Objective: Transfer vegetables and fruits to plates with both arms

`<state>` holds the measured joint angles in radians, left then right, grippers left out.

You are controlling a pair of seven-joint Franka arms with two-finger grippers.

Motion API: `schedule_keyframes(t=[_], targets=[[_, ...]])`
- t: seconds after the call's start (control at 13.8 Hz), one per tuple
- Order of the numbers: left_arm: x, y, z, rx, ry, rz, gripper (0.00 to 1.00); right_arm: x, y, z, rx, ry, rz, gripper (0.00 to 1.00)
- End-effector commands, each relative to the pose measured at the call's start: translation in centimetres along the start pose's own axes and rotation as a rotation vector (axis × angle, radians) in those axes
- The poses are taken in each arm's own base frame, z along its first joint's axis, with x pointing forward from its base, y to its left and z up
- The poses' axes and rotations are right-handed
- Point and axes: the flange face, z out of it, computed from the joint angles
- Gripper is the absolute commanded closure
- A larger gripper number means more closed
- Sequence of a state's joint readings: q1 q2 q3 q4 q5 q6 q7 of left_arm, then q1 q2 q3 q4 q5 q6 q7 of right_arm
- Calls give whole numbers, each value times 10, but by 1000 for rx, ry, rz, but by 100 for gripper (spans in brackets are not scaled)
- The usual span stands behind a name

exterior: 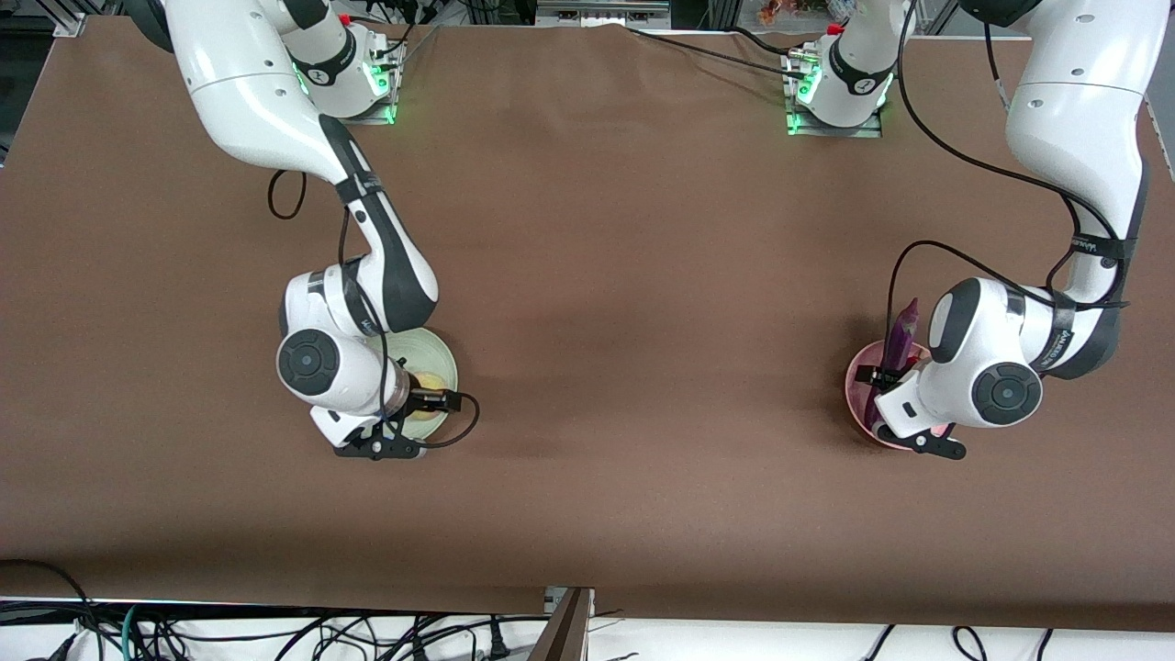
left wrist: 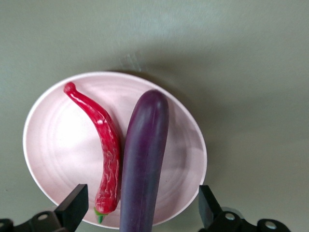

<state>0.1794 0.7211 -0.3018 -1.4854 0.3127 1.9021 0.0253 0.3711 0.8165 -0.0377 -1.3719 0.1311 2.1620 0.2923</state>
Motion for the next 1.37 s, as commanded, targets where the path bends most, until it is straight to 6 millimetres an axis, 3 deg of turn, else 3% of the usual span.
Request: schedule_keyframes(t=[0.0, 0.22, 0.36, 0.58, 0.72, 0.94, 1.01, 1.08, 1.23, 1.3], targets=[[-16, 16, -51, 17, -1, 30, 0, -23, 3, -4, 13, -17, 14, 3], [-35, 30, -124, 37, 81, 25, 0, -25, 15, -41, 0, -51, 22, 1], [-63, 33, -181, 3, 131, -4, 0, -26, 27, -79, -7, -56, 22, 1], [-104, 23, -267, 28, 254, -52, 0, -41, 35, -159, 1, -50, 39, 1], [-134, 3, -302, -7, 317, -129, 0, -56, 55, -219, 5, -37, 48, 0], [-178, -8, -289, 12, 270, -183, 0, -99, 69, -301, 10, -55, 45, 0], [-194, -4, -291, 0, 280, -185, 0, -116, 76, -323, 9, -67, 43, 0], [-208, 2, -292, -40, 288, -190, 0, -130, 85, -333, 2, -78, 35, 0], [-223, 2, -268, -126, 247, -215, 0, -159, 98, -347, -36, -53, -3, 0], [-219, -1, -268, -129, 245, -219, 0, -166, 98, -348, -55, -51, -19, 0]])
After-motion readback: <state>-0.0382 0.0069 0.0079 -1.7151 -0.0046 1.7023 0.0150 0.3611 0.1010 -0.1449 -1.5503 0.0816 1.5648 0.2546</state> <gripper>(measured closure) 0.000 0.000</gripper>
